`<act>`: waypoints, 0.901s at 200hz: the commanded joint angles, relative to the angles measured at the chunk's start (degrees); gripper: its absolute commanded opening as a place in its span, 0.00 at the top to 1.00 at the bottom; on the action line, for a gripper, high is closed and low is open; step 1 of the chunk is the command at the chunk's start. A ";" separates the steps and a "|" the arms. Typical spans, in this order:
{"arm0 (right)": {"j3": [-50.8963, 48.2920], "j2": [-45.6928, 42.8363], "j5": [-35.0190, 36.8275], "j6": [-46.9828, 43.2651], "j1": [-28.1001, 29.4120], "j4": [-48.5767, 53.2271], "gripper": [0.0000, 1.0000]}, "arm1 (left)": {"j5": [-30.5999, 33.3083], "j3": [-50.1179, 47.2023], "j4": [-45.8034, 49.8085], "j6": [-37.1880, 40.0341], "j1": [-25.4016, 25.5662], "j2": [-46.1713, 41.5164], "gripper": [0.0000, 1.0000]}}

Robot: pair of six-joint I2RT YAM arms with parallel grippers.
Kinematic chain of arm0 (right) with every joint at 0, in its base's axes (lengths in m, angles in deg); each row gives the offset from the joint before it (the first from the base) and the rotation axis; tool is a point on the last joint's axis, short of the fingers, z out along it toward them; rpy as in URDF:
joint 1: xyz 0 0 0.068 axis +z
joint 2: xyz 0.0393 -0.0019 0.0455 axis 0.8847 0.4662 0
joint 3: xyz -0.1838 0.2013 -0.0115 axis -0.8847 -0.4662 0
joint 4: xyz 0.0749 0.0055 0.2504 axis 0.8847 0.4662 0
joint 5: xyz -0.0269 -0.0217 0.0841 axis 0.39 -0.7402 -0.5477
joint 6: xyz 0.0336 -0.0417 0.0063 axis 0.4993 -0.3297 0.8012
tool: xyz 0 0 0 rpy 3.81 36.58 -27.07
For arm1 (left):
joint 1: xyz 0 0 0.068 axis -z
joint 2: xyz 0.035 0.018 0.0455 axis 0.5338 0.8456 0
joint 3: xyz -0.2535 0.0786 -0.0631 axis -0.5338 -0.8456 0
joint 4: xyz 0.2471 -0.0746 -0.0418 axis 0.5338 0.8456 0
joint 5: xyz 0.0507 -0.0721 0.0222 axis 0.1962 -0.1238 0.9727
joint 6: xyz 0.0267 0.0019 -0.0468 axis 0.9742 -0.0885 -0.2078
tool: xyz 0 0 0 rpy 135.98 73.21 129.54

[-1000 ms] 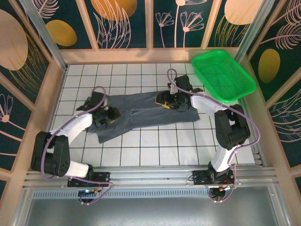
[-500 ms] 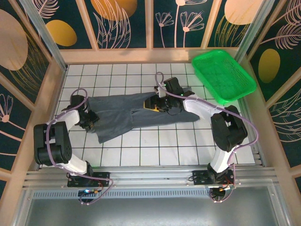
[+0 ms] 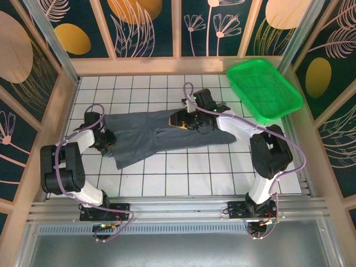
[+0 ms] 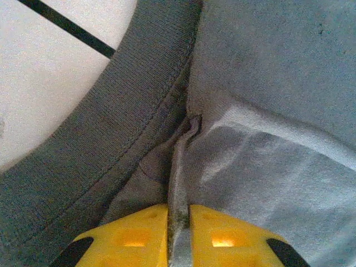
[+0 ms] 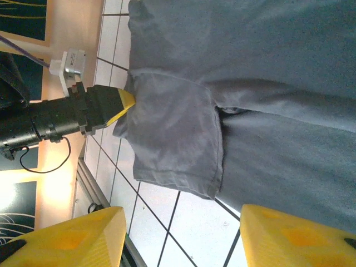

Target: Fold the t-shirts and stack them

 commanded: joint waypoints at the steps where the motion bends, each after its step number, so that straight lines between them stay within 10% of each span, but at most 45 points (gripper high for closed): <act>1: 1.57 0.83 0.05 -0.61 -0.09 -0.06 0.43 | -1.84 -0.56 -0.15 0.09 -0.14 -1.49 0.87; 180: 1.67 -0.12 2.85 -0.32 -2.69 1.20 0.46 | -1.55 14.22 8.66 -8.75 -0.18 -0.71 1.00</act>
